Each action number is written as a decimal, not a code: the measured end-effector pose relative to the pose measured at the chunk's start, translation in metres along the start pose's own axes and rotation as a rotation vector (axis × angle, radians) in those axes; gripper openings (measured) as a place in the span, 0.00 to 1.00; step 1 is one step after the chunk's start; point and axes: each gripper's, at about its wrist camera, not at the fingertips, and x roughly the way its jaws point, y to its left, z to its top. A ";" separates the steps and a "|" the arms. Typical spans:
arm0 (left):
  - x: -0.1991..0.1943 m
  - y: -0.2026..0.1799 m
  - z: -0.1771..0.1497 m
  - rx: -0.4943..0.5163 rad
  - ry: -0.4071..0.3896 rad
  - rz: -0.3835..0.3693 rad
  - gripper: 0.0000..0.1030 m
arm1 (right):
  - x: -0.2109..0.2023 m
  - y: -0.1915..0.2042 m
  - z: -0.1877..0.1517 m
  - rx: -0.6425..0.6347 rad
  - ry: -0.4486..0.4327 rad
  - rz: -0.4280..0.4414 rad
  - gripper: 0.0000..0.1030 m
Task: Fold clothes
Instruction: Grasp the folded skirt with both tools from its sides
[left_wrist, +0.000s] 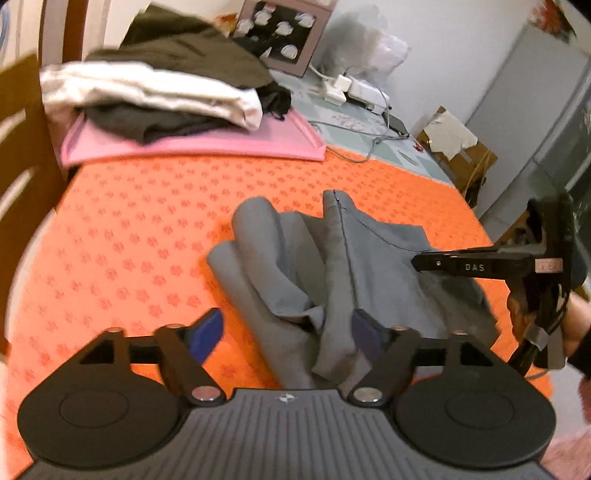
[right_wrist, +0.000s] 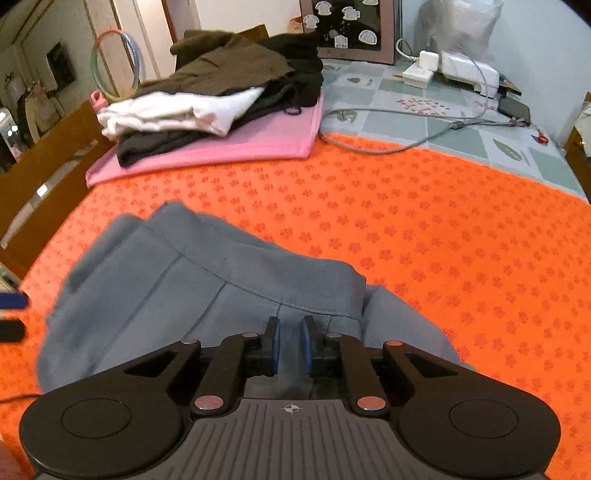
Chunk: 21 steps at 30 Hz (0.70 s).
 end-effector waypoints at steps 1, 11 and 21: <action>0.004 0.003 0.002 -0.027 0.016 -0.016 0.83 | -0.007 -0.001 0.002 0.011 -0.007 0.009 0.20; 0.047 0.026 0.007 -0.219 0.160 -0.124 0.91 | -0.079 -0.053 -0.034 0.393 -0.089 0.039 0.98; 0.064 0.028 0.012 -0.262 0.181 -0.154 0.97 | -0.053 -0.082 -0.092 0.779 -0.022 0.157 1.00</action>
